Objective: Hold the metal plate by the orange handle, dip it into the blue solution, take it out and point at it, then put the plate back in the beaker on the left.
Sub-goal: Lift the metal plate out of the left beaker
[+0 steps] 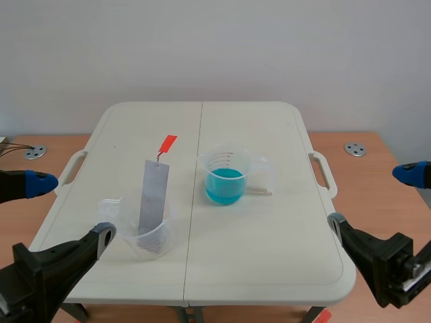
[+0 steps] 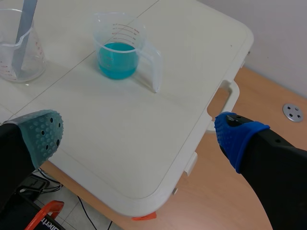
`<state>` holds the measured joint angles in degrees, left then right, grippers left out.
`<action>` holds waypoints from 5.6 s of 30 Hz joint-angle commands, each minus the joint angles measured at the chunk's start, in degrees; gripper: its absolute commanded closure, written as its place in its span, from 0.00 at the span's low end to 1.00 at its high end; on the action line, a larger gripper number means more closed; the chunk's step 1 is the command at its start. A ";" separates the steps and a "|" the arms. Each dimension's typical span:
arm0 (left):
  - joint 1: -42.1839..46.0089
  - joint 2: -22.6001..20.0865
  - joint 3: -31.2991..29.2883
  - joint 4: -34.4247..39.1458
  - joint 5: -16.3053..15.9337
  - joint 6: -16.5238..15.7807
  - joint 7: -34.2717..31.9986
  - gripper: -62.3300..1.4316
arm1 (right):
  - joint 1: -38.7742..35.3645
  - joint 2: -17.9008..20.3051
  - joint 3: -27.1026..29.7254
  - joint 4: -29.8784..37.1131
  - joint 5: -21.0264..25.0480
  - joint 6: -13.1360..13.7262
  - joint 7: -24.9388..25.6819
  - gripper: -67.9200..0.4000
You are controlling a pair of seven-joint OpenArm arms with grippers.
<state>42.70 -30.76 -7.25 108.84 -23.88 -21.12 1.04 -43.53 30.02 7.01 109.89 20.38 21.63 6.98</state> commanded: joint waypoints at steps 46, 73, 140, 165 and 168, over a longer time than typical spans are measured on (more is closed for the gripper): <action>15.93 0.24 0.09 0.81 5.40 9.51 -0.96 0.93 | 23.71 -0.42 -15.10 -13.62 8.59 6.38 0.81 0.02; 31.41 0.26 0.15 -9.88 8.90 11.56 9.07 0.93 | 54.93 -12.98 -30.45 -32.76 37.94 10.75 -23.15 0.02; 31.41 0.26 0.15 -24.17 8.46 11.37 9.11 0.93 | 74.62 -34.16 -33.68 -67.91 44.59 7.69 -39.74 0.37; 31.41 0.26 0.15 -24.13 8.46 11.37 9.09 0.93 | 74.64 -33.33 -33.66 -67.91 46.29 8.00 -37.29 0.97; 31.41 0.26 0.15 -24.13 8.46 11.37 9.09 0.93 | 74.64 -33.33 -33.66 -67.91 46.27 8.02 -37.29 0.98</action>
<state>73.65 -30.79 -7.25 83.90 -15.22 -9.43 10.48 29.50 -3.16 -26.70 40.97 65.52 29.17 -30.74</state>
